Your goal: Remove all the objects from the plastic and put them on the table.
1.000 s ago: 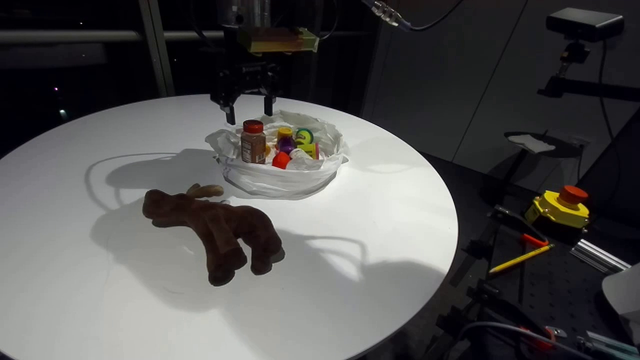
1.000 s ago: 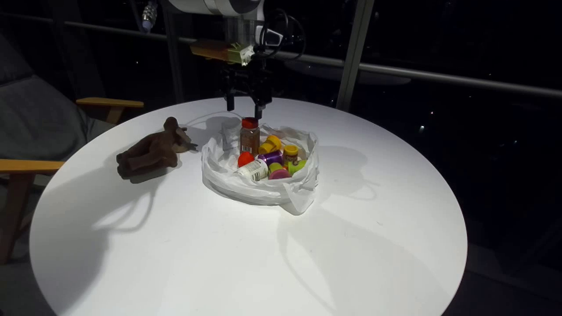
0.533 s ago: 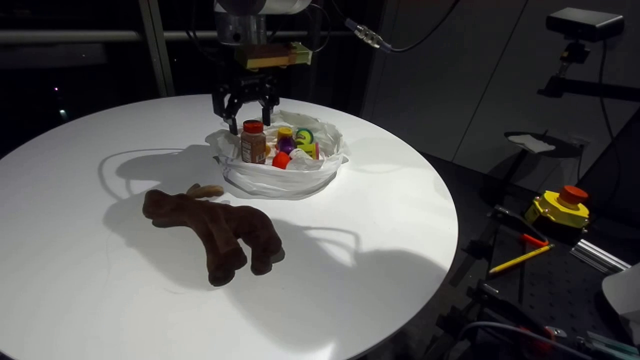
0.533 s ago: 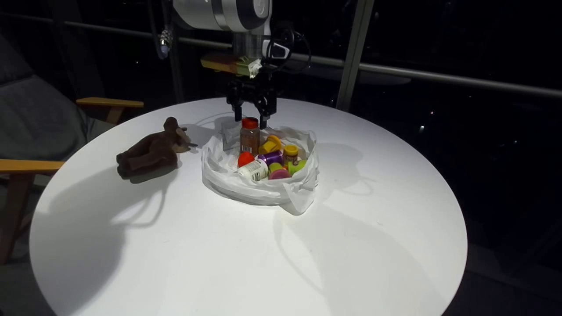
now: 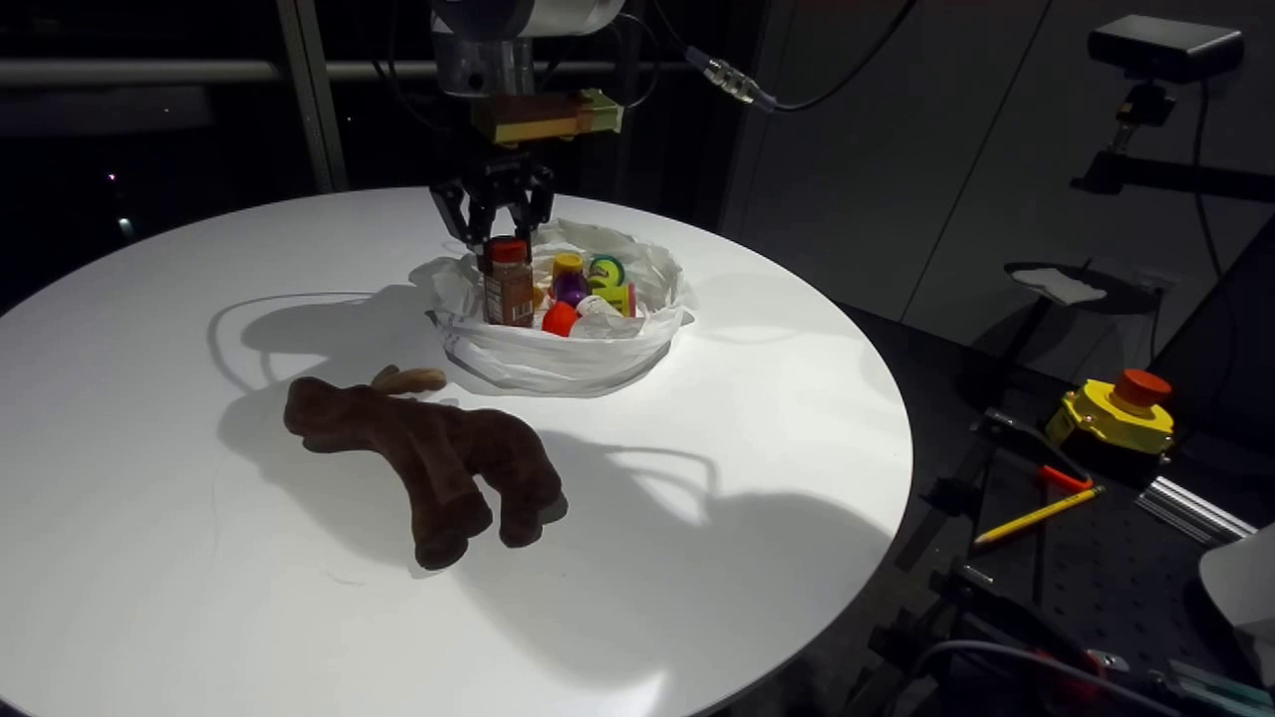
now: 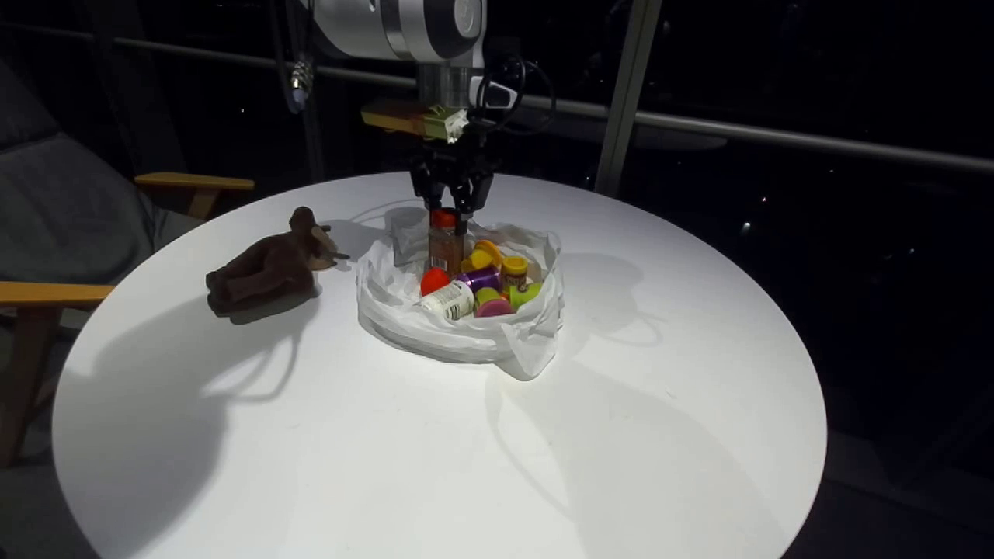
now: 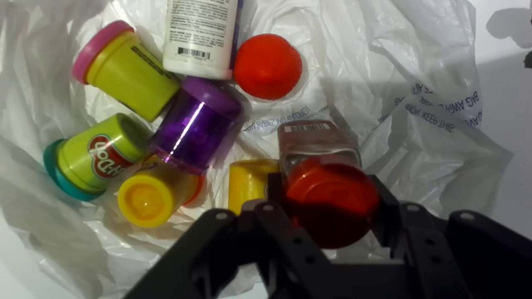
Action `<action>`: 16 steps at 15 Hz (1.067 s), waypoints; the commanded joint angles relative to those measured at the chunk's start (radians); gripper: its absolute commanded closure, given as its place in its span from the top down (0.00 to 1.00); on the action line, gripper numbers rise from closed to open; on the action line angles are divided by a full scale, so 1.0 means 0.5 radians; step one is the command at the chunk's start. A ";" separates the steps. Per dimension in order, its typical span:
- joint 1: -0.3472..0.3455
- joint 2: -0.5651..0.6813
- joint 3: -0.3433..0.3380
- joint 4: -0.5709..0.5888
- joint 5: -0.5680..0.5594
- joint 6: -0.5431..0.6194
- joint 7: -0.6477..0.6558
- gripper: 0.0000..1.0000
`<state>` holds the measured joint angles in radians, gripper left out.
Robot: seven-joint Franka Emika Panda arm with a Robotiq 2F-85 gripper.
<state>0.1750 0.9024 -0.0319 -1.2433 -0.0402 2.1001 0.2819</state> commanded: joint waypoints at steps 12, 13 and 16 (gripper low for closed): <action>0.140 -0.892 0.086 -1.229 0.059 0.288 0.414 0.19; 0.167 -0.948 0.096 -1.337 0.051 0.322 0.457 0.19; 0.272 -1.015 0.110 -1.611 0.001 0.547 0.634 0.19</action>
<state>0.2657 0.4803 0.0222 -1.8793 -0.0147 2.2489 0.5104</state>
